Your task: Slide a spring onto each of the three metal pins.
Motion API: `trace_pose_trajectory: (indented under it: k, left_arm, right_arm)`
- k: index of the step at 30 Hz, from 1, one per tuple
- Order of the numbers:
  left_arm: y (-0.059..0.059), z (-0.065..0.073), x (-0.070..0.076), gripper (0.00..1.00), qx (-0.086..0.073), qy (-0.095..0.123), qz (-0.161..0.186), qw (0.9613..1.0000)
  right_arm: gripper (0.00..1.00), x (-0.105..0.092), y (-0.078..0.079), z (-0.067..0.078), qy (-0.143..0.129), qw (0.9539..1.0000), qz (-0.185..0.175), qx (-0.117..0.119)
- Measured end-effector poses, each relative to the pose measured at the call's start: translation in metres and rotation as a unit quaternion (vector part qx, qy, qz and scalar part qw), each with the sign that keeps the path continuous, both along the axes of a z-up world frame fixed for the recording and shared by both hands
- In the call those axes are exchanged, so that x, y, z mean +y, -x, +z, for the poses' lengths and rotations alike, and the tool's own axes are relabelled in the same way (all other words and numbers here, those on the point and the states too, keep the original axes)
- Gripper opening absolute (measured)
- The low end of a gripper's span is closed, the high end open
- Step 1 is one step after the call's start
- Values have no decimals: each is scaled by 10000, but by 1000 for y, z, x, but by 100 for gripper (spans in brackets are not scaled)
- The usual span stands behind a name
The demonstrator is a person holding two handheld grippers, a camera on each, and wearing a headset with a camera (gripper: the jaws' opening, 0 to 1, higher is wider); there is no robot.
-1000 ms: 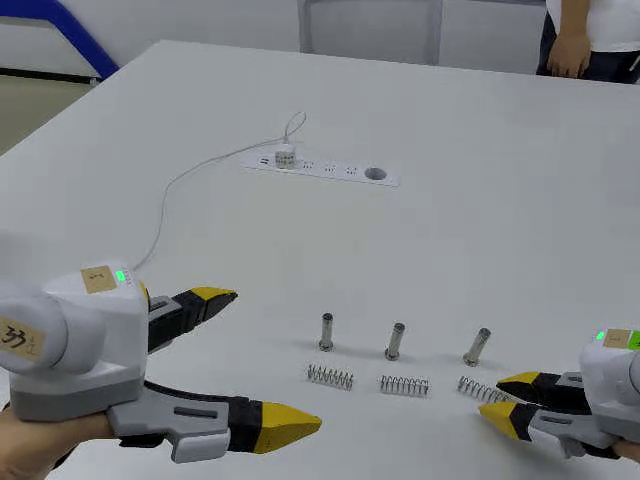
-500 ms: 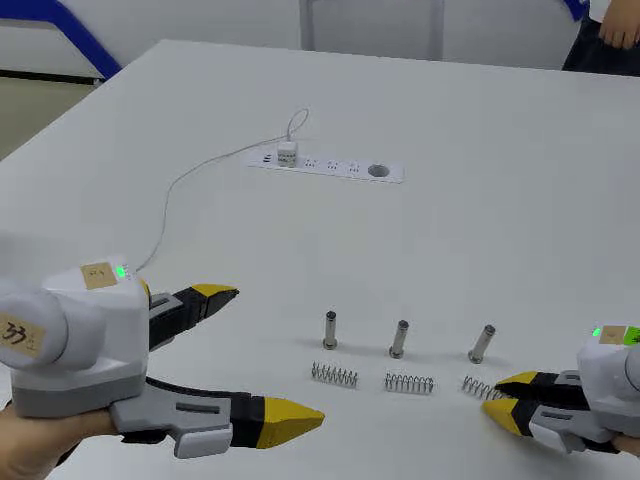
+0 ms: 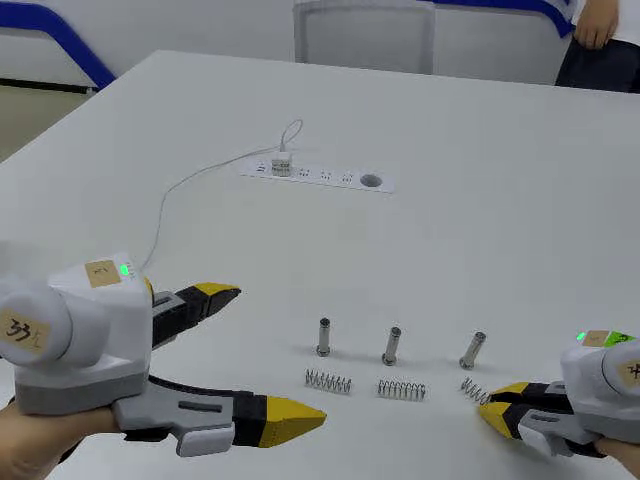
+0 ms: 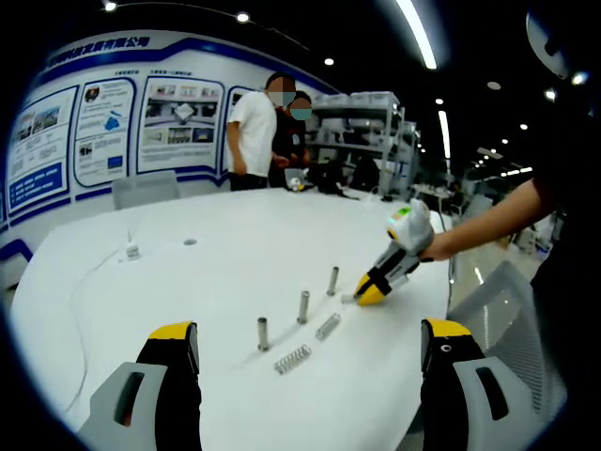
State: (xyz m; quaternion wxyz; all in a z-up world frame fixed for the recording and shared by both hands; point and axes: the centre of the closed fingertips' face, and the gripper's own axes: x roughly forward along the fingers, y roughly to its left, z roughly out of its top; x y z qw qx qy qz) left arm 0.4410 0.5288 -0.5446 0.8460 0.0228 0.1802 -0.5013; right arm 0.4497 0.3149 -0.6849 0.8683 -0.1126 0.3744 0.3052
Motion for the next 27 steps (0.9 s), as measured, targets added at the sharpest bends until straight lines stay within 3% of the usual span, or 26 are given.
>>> trace_pose_trajectory:
  k: [11,27]
  left_arm:
    - [-1,8,-2,99,-96,106,-5,9999]
    - [2,11,-7,98,-223,-4,-204,9995]
  right_arm:
    - [10,3,5,19,-31,9999,75,-131]
    - [10,8,16,57,29,9988,241,-432]
